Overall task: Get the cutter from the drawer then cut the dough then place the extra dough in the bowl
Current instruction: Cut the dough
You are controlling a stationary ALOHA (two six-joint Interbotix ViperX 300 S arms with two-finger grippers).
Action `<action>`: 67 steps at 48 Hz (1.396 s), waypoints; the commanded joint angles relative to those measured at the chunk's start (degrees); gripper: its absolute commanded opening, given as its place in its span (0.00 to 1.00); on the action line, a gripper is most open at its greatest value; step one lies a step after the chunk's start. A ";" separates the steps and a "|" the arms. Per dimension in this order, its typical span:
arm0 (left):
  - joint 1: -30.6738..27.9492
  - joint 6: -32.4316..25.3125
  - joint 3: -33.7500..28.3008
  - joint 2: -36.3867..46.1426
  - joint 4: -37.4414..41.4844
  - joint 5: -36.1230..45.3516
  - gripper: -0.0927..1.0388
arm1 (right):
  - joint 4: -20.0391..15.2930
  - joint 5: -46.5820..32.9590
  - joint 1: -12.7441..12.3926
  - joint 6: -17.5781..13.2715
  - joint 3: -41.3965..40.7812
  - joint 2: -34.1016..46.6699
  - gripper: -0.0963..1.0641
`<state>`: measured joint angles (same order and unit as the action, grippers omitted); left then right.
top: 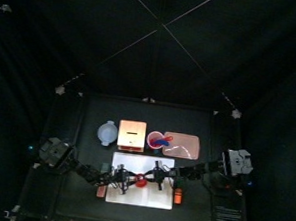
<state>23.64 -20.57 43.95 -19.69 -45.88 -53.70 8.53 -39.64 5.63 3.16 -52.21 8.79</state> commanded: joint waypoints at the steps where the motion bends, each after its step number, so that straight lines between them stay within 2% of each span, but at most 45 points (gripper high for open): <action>1: -0.18 -0.09 -0.26 1.58 0.00 -0.09 0.67 | -0.18 0.44 0.09 -0.18 0.79 -0.53 0.61; 17: -0.18 0.00 0.79 1.41 0.09 0.88 0.54 | -3.34 1.32 2.11 -0.26 0.53 -0.26 0.60; 31: 0.18 0.09 0.26 0.44 0.62 6.94 0.54 | -6.50 1.85 3.43 -0.26 0.79 2.37 0.60; 49: 1.85 0.97 -0.70 -4.04 0.26 10.02 0.53 | -12.04 3.25 4.92 -0.18 0.97 6.33 0.60; 57: 2.02 4.75 -0.35 -6.15 -0.70 10.02 0.53 | -14.50 3.25 5.10 -0.18 1.32 8.09 0.60; 67: 2.02 10.11 1.32 -7.56 -0.35 10.02 0.53 | -15.64 2.90 5.10 -0.09 1.32 8.00 0.60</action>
<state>25.49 -13.10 43.15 -24.35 -46.14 -46.05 -6.77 -37.71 10.37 3.25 -50.36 15.47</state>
